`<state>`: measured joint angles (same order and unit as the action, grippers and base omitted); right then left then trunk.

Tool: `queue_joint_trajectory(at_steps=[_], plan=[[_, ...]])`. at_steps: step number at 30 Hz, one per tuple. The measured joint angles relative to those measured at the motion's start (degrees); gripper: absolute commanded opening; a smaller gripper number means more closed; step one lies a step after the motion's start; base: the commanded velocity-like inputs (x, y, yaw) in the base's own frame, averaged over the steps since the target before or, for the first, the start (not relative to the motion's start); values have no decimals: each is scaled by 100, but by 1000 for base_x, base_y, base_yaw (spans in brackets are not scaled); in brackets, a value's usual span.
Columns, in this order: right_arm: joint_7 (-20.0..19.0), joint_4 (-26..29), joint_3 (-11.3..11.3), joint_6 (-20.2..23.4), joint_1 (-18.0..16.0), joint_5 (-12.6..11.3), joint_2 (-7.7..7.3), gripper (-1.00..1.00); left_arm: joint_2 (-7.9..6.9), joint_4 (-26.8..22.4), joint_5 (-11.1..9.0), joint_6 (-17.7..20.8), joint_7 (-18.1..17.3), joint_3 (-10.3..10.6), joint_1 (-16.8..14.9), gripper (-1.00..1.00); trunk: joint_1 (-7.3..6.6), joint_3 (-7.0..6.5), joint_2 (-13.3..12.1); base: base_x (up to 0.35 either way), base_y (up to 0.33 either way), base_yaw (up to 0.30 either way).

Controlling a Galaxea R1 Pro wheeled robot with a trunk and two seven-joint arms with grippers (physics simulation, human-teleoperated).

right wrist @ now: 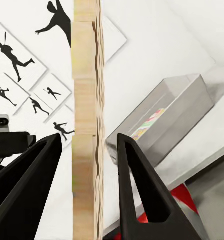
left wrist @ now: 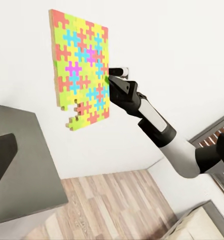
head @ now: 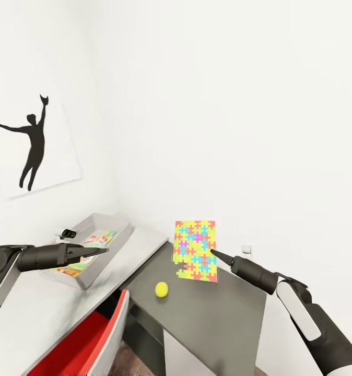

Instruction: Put all the toys in the child's room - the three board games (two on the bed and one on the table), the two jigsaw puzzles on the table, and the tennis ball on the table - inside the toy box on the table in the child's room.

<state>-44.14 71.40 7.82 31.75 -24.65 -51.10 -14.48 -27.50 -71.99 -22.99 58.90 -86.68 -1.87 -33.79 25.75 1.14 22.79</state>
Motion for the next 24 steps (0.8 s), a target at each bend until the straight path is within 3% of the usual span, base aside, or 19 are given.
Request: queue_joint_trajectory(at_steps=[12, 24], plan=[[0, -1, 2, -5, 0, 1, 1, -100, 0, 15, 0, 0, 1, 0, 0, 100, 0, 0, 0, 0, 0, 280], [67, 4, -5, -17, -3, -9, 8, -100, 1, 26, 3, 0, 7, -1, -1, 100, 0, 0, 0, 0, 21, 32]])
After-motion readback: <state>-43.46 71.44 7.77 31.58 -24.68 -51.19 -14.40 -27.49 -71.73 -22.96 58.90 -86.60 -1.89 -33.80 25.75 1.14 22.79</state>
